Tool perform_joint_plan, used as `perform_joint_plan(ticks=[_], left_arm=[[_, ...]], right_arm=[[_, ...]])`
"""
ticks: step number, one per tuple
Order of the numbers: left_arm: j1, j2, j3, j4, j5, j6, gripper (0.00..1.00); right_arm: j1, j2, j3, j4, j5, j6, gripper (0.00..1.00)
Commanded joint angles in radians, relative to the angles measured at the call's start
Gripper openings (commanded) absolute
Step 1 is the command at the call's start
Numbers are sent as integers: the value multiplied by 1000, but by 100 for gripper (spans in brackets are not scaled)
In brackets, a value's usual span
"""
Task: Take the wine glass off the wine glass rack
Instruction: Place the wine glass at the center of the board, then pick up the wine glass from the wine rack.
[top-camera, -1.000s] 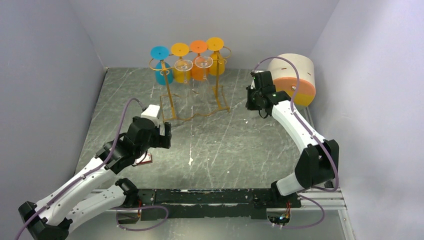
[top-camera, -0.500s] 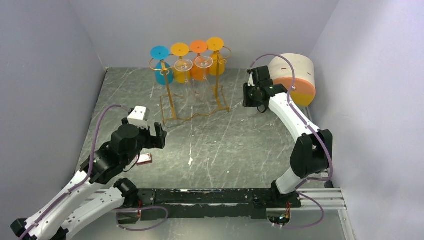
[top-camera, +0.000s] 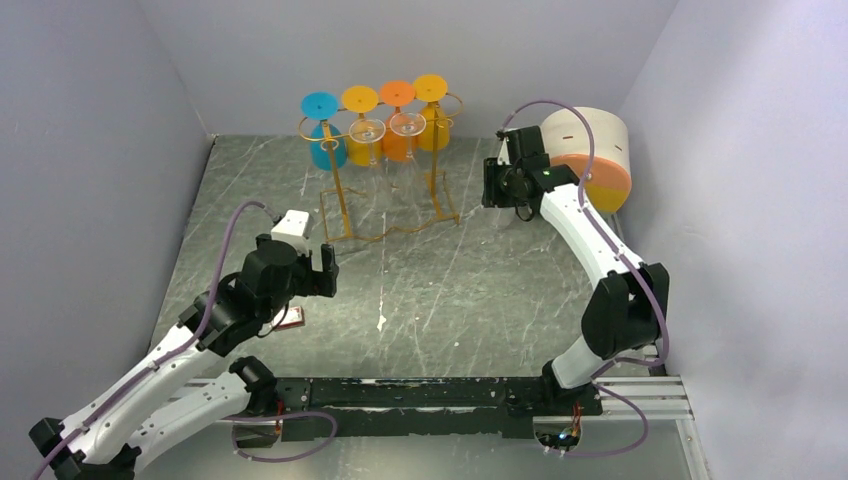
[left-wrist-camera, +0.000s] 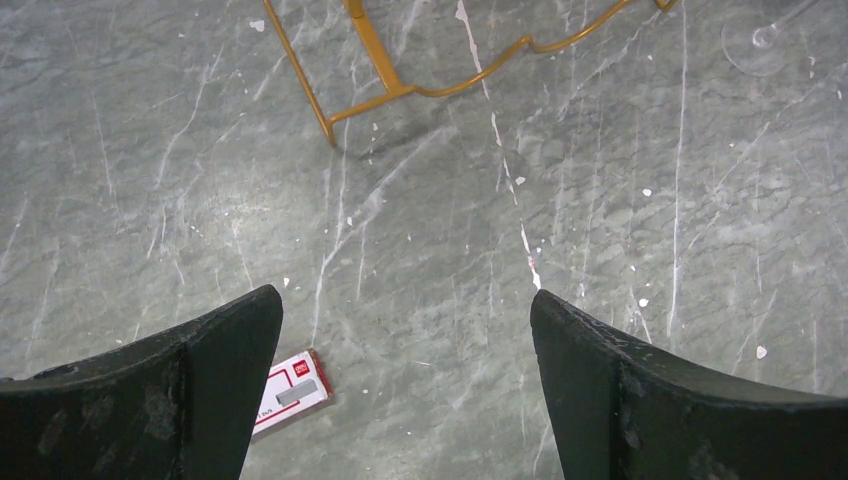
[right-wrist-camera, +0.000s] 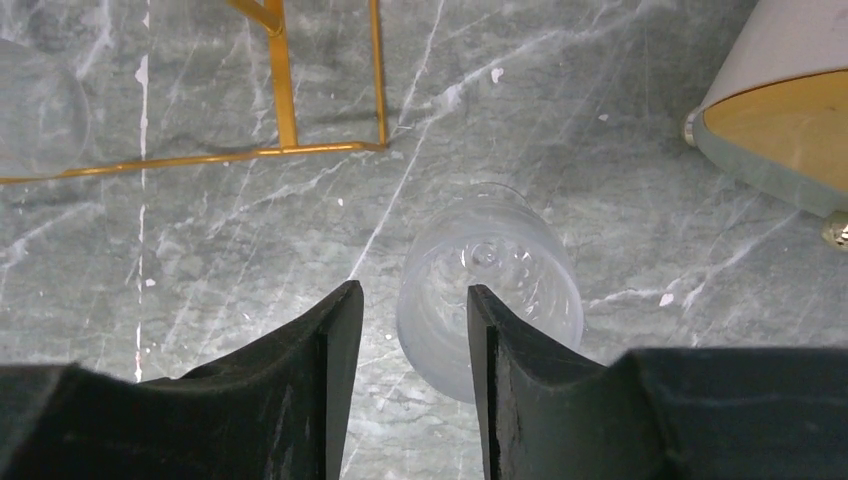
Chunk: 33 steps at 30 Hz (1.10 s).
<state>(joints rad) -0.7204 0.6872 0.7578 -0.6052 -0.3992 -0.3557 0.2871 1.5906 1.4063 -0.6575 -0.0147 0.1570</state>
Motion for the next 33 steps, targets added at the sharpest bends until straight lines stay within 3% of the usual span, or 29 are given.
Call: perform_joint_plan(ticks=[1,7,12,20,22,26,30,33], left_arm=[[6,-9,19,6,3,-2,98],[6,-37,9,20,-7,-2,98],[7,-47,9,10,-19,-51,98],[8,-24,14,3,-10,-52,98],[8,-10,23,-7,-13,-54,98],[8,14,35,-22,-11,-57,98],[8,14,36,-22,-9,-55,98],[8,4,33,-18,-9,-54,98]], right_arm=[[-6,-73,-6,60,-3,30,48],[-6,-197,-89,190,-6,118,50],[-6,-317,-202,356,-117,270,50],[10,-426,-504,1030,-465,789,51],[38,-387,-461,1019,-465,805,51],[129,-325,-290,821,-336,693,51],[223,-323,-268,819,-138,675,52],[255,-315,-266,853,-60,707,45]])
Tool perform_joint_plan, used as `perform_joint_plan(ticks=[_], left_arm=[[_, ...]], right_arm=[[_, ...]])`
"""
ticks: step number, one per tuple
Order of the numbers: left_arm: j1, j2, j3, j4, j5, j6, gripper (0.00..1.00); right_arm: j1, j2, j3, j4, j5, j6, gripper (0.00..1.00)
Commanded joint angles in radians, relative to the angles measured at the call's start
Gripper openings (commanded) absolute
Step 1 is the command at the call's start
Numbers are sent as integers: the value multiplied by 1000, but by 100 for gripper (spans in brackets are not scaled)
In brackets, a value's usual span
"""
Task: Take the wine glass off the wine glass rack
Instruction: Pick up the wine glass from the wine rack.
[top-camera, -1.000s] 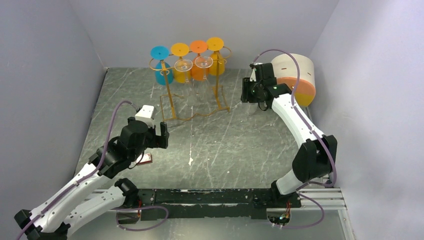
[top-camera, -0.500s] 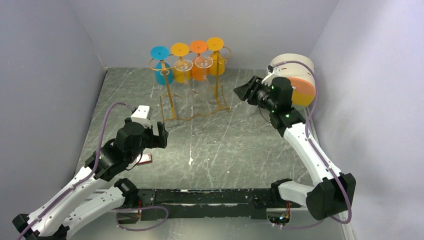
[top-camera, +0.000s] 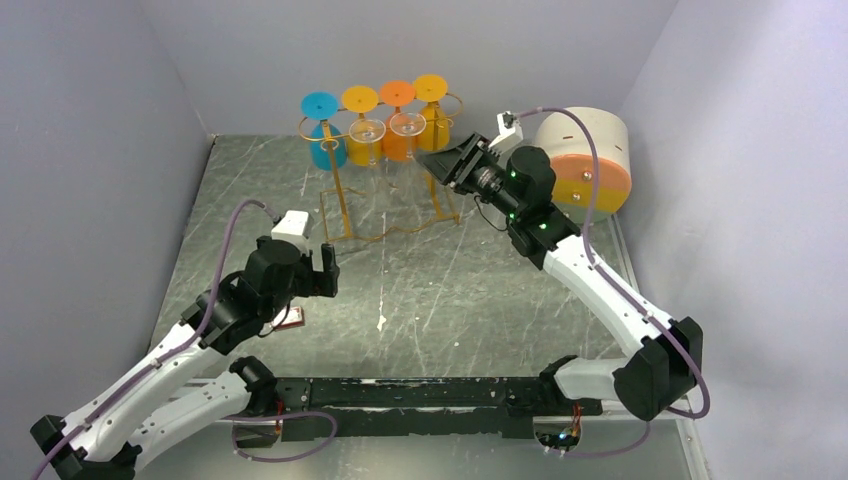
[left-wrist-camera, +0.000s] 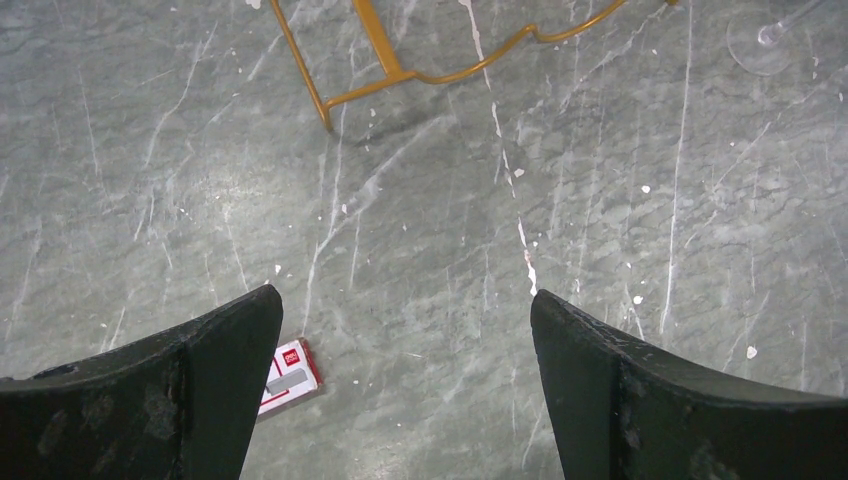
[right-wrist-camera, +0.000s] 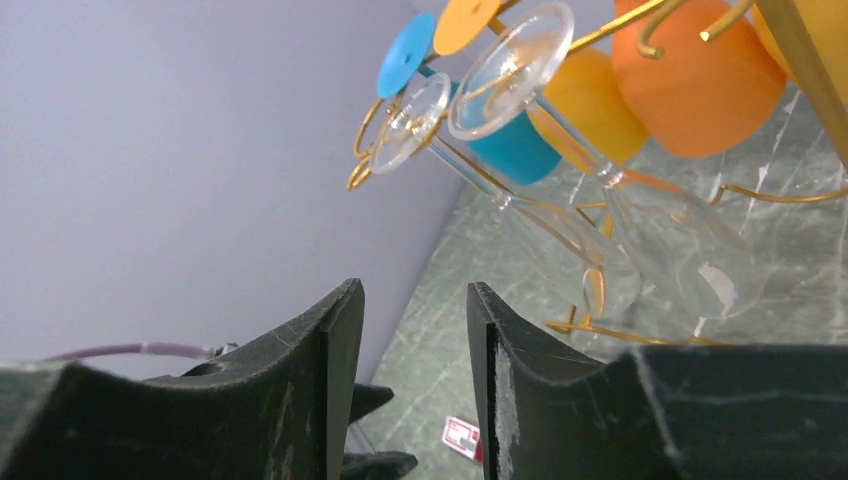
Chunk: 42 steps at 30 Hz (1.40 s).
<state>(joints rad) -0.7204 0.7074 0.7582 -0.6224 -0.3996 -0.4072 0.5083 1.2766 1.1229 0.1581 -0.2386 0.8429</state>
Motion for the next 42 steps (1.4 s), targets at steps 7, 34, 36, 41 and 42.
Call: perform_joint_plan(ticks=[7,34,36,41,42], left_arm=[[9,-36,20,18,6,10,98],[9,-20,24,7,11,16,98],[9,-21,24,9,12,17,98],[9,-23,34,-6,5,12,98],[10,-28,33,-5,2,12,98]], right_arm=[[62,80,102,13,321,64,51],[71,303,247,91,409,123,36],[72,312,262,76,398,126,34],[70,309,244,107,380,158,26],[70,307,244,106,379,164,26]])
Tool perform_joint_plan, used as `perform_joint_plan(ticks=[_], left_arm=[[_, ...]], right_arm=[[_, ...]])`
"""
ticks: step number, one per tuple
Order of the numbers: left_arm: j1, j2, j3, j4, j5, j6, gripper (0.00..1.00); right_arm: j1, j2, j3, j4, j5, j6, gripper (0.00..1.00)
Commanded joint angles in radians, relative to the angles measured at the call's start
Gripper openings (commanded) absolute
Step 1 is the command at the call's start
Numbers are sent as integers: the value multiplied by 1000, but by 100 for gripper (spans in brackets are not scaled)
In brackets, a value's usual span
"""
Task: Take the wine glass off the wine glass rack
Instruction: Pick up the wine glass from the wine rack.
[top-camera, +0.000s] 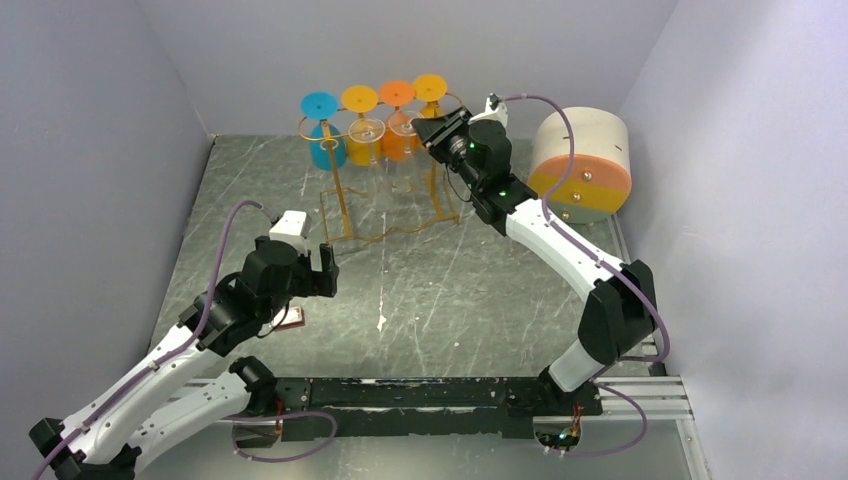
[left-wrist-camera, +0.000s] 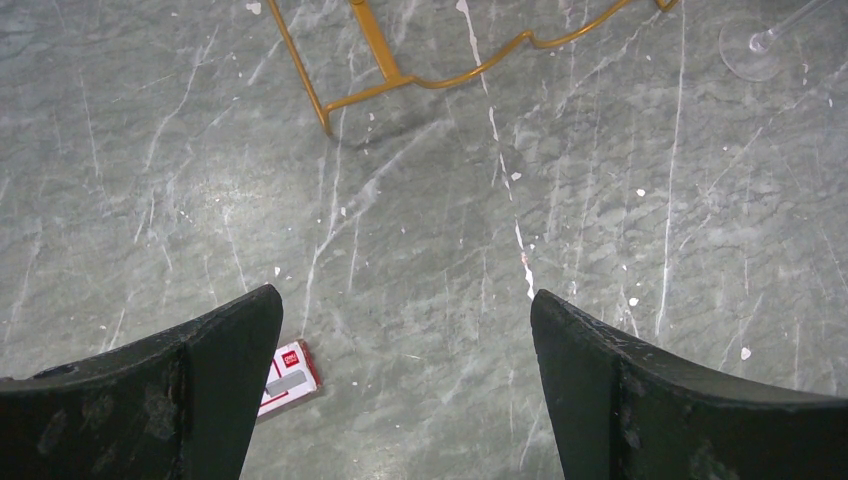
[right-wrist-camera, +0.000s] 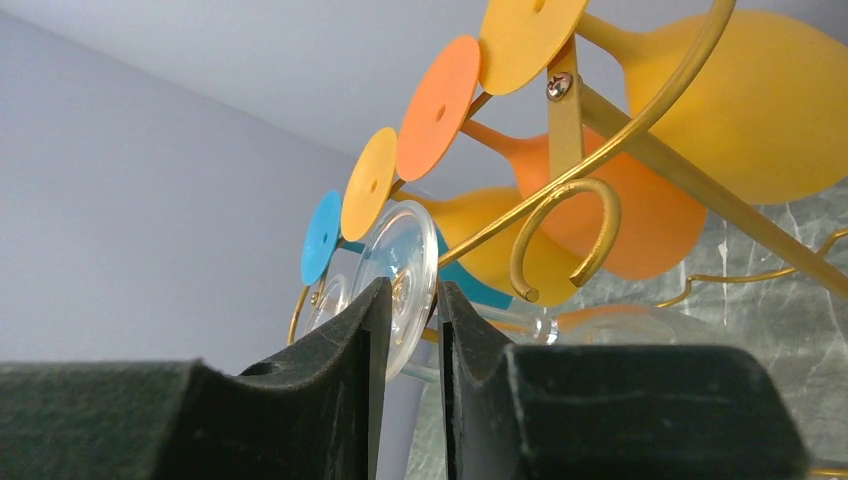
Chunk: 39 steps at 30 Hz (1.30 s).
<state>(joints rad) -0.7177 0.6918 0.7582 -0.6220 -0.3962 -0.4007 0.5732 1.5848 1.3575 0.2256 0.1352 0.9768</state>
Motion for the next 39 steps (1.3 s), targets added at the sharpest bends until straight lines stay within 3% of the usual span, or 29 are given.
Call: perform_joint_plan(ticks=[1,10,28,39], left_arm=[[7,-19,28,0,-1,8,98],[8,-28,8,29,24,23,98],[8,21,18,15,42,23,98],[9,46,24,8,39,23,98]], right_arm=[[5,-3,7,38,3,37,26],[5,-39,-8,35,50,27,21],[6,-23,63,-55,80,-62,28],[5,14,91,-76,37,-59,23]])
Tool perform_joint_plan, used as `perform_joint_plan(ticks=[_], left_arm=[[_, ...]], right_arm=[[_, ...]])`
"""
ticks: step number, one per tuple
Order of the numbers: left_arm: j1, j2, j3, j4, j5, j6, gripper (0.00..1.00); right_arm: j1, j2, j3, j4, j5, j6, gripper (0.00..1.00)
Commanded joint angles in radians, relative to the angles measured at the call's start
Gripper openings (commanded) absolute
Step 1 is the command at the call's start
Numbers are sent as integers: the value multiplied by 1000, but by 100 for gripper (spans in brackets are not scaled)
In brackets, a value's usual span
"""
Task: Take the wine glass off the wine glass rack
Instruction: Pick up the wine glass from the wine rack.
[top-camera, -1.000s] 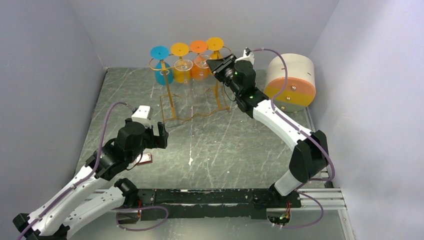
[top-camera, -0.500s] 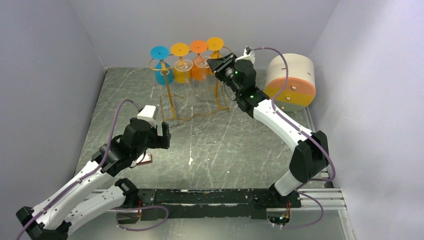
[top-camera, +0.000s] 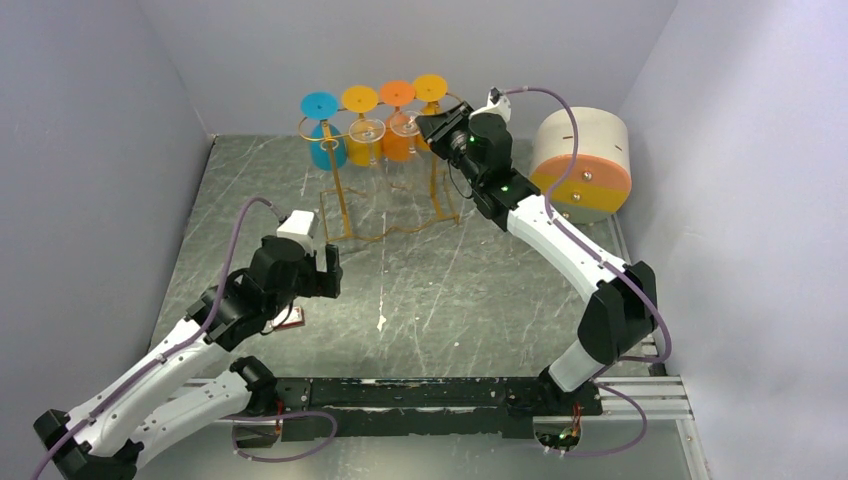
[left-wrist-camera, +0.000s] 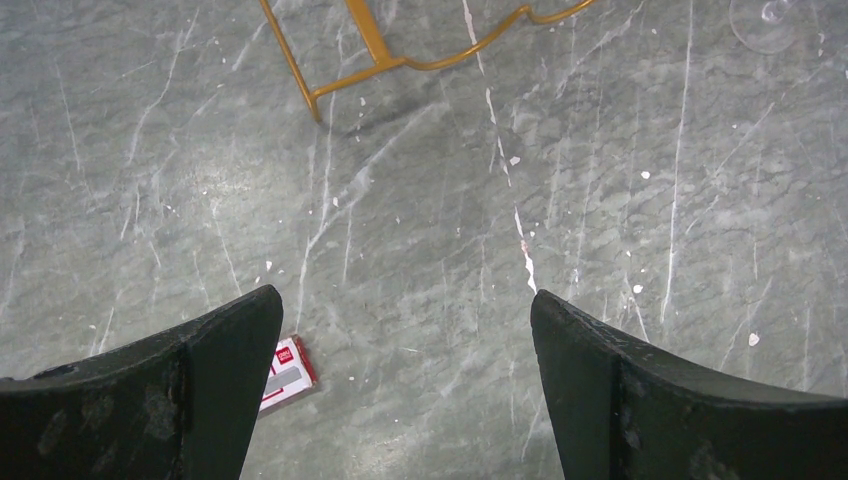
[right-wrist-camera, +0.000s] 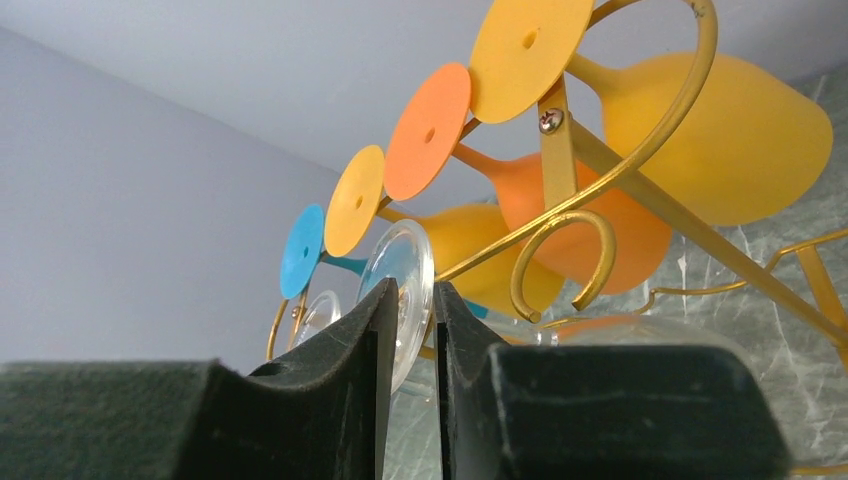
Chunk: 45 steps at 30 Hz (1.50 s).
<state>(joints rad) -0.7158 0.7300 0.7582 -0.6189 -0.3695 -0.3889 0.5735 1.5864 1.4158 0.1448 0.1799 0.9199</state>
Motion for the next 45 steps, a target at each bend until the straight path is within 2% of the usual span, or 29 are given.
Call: perform_joint_plan(ticks=[1,16,38,45], left_arm=[[7,11,23,4,12,12,98],[6,13,25,4,12,12,98],[7,11,22,11,35,12,98],[7,2,24,5,26,9,98]], right_arm=[[4,15,34,5,-11,0,22],[4,-35,31,4,8,17,0],[-74,-88,-42,84,-160,209,0],[-103,-65,-45,127,-301,237,0]])
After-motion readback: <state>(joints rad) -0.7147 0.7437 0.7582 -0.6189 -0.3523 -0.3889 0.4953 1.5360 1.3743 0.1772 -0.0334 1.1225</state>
